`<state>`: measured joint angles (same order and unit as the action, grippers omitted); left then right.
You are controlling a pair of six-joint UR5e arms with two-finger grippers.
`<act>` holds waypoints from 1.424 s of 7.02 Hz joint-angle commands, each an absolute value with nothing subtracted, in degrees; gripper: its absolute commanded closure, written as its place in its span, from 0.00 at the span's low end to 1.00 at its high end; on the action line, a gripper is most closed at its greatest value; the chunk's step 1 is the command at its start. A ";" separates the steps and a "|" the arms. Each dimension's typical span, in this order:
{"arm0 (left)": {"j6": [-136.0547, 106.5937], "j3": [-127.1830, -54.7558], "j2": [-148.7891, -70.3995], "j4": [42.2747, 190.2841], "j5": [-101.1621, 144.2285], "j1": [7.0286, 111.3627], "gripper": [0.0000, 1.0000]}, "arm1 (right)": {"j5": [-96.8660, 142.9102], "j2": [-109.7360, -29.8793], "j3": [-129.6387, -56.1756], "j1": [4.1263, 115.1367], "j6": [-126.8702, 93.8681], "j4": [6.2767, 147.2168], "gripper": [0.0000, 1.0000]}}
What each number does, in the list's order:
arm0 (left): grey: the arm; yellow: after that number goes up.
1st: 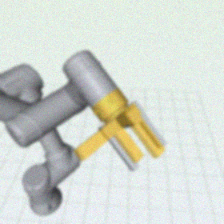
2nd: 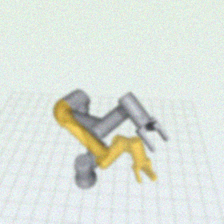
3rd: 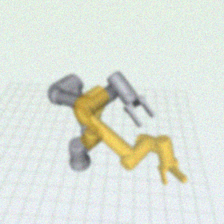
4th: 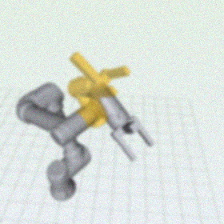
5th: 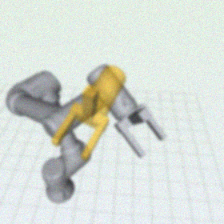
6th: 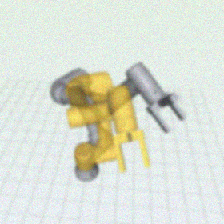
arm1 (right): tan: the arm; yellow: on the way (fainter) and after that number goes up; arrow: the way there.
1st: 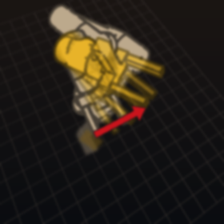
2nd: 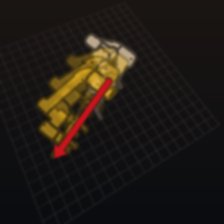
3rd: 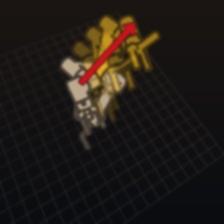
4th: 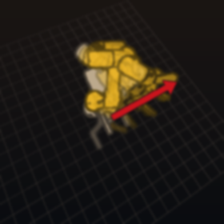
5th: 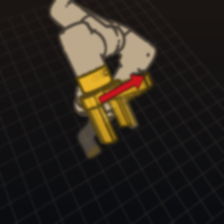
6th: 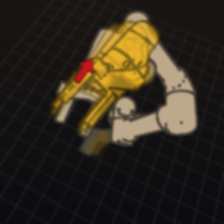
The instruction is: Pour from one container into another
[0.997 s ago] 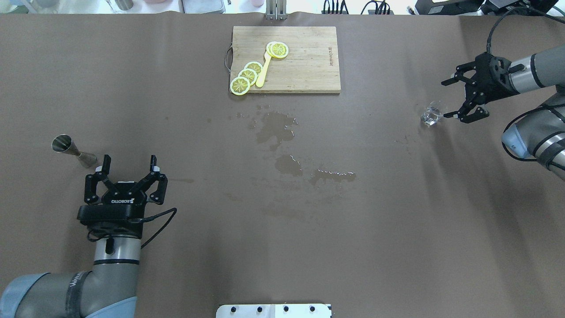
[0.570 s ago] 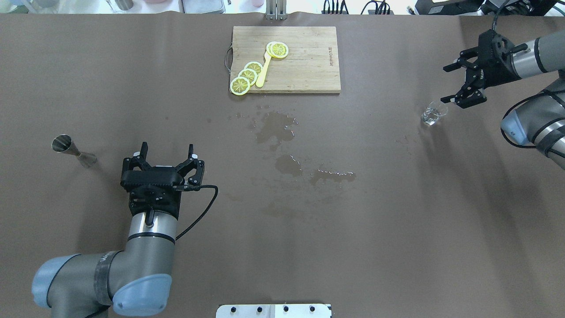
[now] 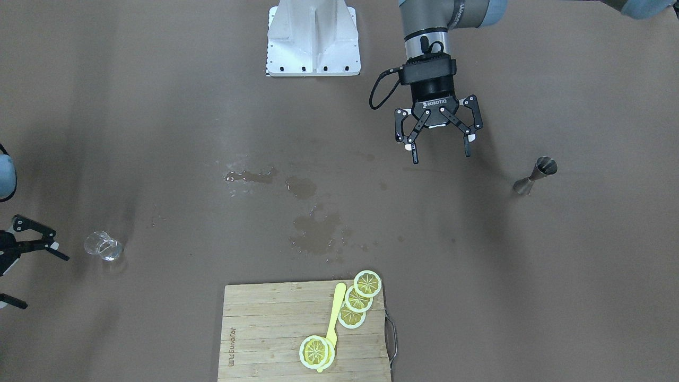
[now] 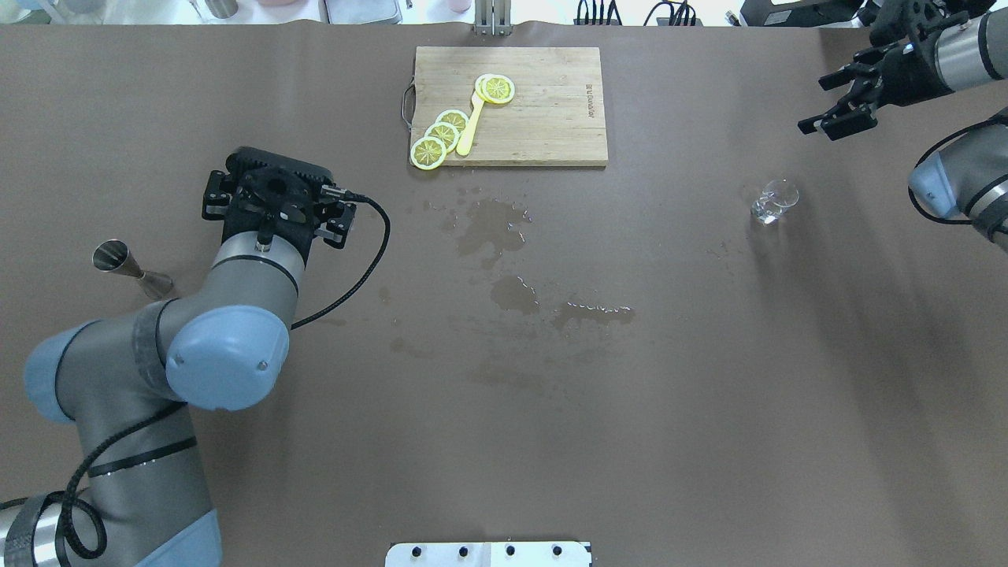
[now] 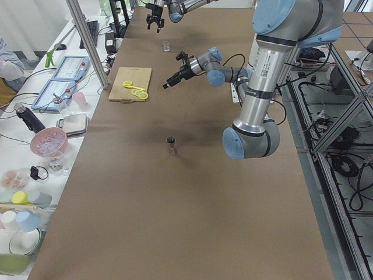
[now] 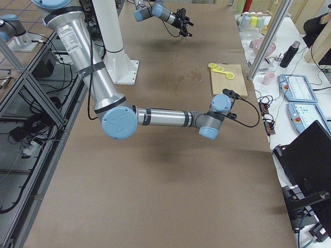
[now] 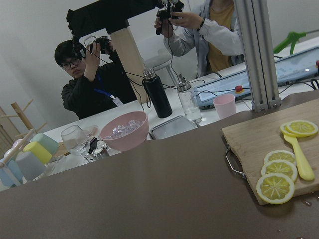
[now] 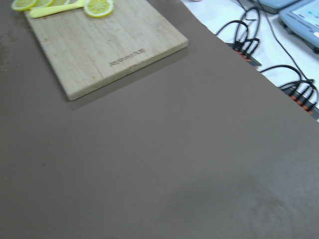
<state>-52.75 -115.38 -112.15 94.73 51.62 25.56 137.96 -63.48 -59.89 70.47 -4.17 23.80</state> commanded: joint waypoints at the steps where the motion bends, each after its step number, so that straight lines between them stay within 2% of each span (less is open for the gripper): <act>1: -50.98 -114.88 -112.41 94.66 71.17 35.19 0.01 | 137.20 -62.58 -62.65 75.13 -5.27 38.17 0.00; 3: -50.98 -111.02 -109.97 94.66 96.21 45.04 0.01 | 137.46 -62.93 -64.94 77.68 -4.49 50.83 0.00; 5: -44.54 -100.43 -109.86 99.02 118.81 54.97 0.01 | 136.59 -62.93 -67.92 80.23 -4.57 66.97 0.00; 6: -30.12 -93.50 -109.95 101.84 126.66 59.46 0.01 | 132.23 -63.19 -69.77 80.33 -4.57 72.63 0.00; 8: -19.97 -91.85 -108.12 102.13 127.88 63.70 0.01 | 130.86 -63.37 -72.58 83.82 -4.48 83.78 0.00; 9: -11.60 -91.85 -106.97 101.87 127.88 65.81 0.01 | 130.70 -65.11 -76.95 84.37 -4.40 91.50 0.00; 10: -1.51 -91.67 -104.09 101.69 127.97 69.05 0.01 | 130.52 -67.56 -79.34 84.55 -4.39 93.58 0.00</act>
<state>-12.51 -91.97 -106.84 101.83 127.70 65.54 130.76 -65.11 -75.87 83.91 -4.44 88.50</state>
